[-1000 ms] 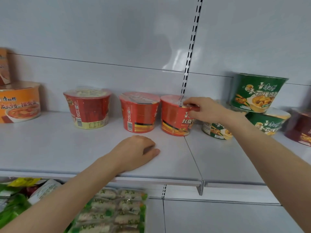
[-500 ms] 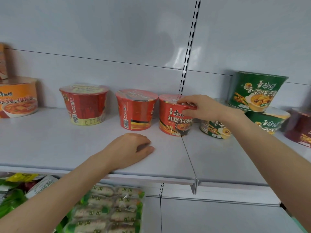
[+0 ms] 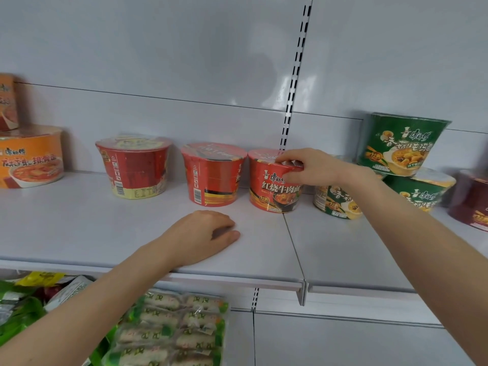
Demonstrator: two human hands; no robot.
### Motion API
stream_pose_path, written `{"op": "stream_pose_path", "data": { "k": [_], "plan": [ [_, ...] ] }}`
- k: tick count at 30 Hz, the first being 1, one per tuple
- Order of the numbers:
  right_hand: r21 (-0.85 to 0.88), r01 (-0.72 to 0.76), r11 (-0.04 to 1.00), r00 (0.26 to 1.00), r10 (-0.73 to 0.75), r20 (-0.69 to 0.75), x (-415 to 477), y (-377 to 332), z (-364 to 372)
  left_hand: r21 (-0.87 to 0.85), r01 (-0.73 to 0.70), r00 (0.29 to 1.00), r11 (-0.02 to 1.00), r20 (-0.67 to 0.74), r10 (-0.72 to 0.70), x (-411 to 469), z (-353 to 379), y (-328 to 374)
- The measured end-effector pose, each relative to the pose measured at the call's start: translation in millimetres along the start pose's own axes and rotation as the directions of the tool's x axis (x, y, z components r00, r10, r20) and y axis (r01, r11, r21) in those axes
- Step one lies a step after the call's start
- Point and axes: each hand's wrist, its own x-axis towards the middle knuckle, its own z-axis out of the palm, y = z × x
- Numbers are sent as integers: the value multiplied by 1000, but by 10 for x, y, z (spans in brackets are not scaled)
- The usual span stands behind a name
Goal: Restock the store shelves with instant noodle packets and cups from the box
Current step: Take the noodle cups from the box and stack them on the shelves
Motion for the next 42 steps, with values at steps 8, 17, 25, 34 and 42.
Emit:
{"op": "stream_pose_path", "data": {
  "k": [8, 17, 25, 34, 42],
  "plan": [
    [29, -30, 999, 999, 29, 18, -10, -23, -3, 9, -2, 1000, 1000, 17, 2, 5, 4, -4],
    [-12, 152, 988, 962, -151, -227, 80, -363, -119, 20, 22, 999, 1000, 24, -22, 31, 52, -40],
    [-54, 202, 978, 948, -209, -241, 265, -462, -12, 228, -24, 992, 973, -112, 51, 53, 1, -69],
    [-60, 107, 992, 926, -122, -358, -144, -271, 68, 412, 208, 930, 887, -364, -49, 832, -546, 98],
    [38, 253, 967, 949, -240, -205, -778, -377, 549, 471, 241, 971, 849, -113, -212, 1110, -540, 21]
  ]
}}
